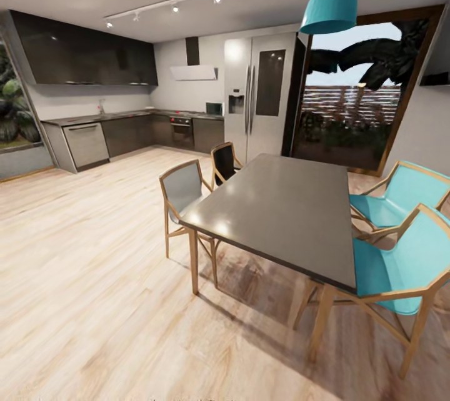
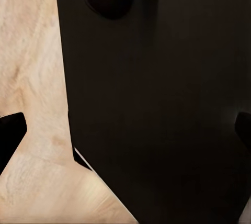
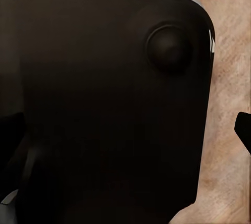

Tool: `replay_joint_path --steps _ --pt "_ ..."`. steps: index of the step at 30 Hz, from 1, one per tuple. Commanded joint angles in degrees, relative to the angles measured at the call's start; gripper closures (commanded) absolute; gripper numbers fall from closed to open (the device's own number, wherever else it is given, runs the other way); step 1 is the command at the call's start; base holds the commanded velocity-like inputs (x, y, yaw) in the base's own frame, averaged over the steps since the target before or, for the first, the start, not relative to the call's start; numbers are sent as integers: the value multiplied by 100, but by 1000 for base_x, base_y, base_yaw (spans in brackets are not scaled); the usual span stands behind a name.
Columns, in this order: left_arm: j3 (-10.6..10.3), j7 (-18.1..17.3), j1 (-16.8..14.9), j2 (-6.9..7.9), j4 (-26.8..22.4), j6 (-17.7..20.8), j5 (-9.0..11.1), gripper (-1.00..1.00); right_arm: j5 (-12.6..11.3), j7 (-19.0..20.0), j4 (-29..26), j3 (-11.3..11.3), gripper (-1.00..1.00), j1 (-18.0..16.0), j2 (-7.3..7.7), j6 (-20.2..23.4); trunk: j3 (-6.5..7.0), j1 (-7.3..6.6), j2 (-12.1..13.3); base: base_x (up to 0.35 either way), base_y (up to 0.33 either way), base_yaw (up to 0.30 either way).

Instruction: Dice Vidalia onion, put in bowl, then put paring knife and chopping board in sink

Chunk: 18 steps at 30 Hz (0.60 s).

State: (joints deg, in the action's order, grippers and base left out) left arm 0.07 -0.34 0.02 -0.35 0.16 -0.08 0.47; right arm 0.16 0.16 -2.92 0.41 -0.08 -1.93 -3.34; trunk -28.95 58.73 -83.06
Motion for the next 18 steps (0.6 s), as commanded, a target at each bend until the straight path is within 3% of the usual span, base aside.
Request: replay_joint_path --steps 1,18 --pt "4 -3 -2 0 2 -1 5 -100 1 2 2 1 -100 -1 3 -19 -11 0 -2 0 0 207" --pt "48 -4 -2 8 -18 4 14 -100 -7 1 -7 -14 -100 -1 9 -276 -31 0 -2 -67 0 269"
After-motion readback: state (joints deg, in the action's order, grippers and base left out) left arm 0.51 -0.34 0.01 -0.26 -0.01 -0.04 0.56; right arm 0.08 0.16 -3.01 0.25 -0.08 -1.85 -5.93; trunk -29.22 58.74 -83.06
